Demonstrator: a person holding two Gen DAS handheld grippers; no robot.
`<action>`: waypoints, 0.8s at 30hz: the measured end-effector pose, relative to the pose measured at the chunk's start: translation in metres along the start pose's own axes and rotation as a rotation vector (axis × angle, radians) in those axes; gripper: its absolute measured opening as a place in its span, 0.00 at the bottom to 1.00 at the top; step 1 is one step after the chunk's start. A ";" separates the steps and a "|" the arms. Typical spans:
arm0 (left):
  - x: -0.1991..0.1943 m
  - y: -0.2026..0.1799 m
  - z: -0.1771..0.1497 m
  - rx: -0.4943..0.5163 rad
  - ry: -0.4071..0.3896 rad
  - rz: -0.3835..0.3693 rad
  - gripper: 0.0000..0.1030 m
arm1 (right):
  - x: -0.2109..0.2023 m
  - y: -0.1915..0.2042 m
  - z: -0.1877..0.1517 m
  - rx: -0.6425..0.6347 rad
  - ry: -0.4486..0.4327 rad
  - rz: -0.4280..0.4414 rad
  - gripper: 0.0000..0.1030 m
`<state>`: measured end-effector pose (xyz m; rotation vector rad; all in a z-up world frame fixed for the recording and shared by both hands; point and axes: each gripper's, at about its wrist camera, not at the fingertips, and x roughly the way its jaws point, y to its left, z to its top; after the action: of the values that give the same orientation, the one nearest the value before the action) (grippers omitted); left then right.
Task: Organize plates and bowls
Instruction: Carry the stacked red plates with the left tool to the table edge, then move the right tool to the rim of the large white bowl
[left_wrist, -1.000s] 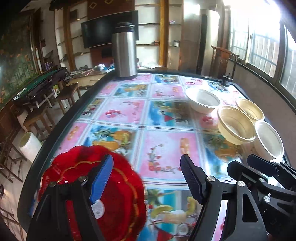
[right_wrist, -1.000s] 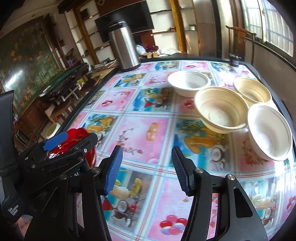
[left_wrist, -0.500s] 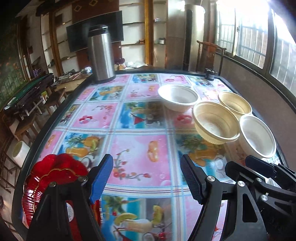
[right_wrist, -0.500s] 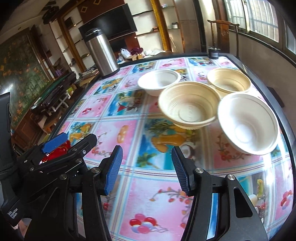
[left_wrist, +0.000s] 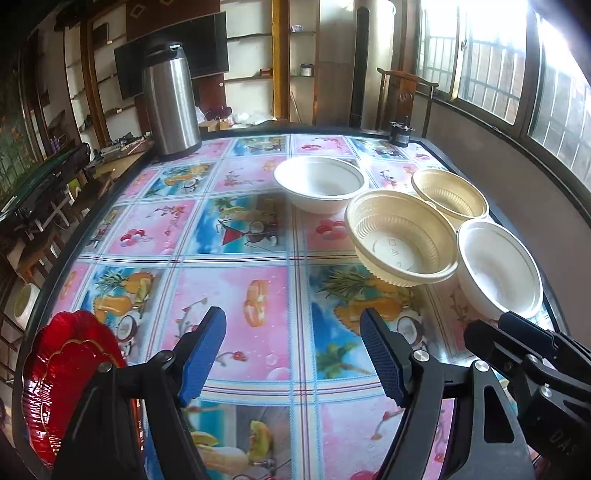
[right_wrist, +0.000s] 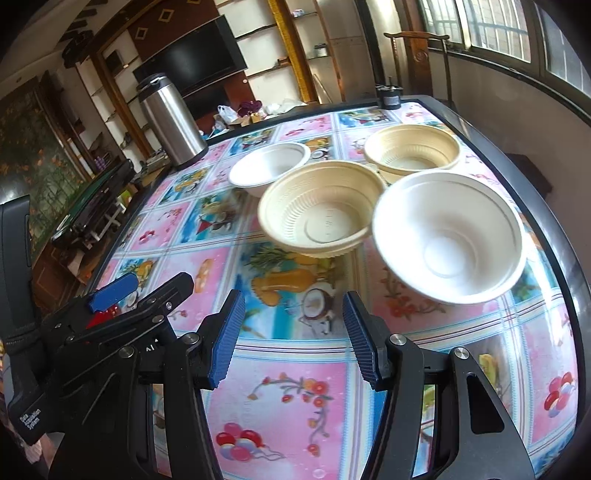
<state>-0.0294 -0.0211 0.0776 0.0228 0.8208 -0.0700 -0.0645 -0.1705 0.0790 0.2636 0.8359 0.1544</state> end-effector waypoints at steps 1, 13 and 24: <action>0.001 -0.001 0.000 -0.002 0.001 0.000 0.73 | -0.001 -0.003 0.000 0.007 -0.004 -0.001 0.54; 0.005 -0.024 0.008 0.012 0.003 -0.025 0.73 | -0.016 -0.044 0.006 0.089 -0.033 -0.050 0.54; 0.008 -0.047 0.013 0.027 0.014 -0.049 0.73 | -0.029 -0.077 0.012 0.135 -0.051 -0.086 0.54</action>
<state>-0.0175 -0.0688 0.0813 0.0284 0.8346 -0.1273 -0.0719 -0.2529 0.0846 0.3566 0.8062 0.0106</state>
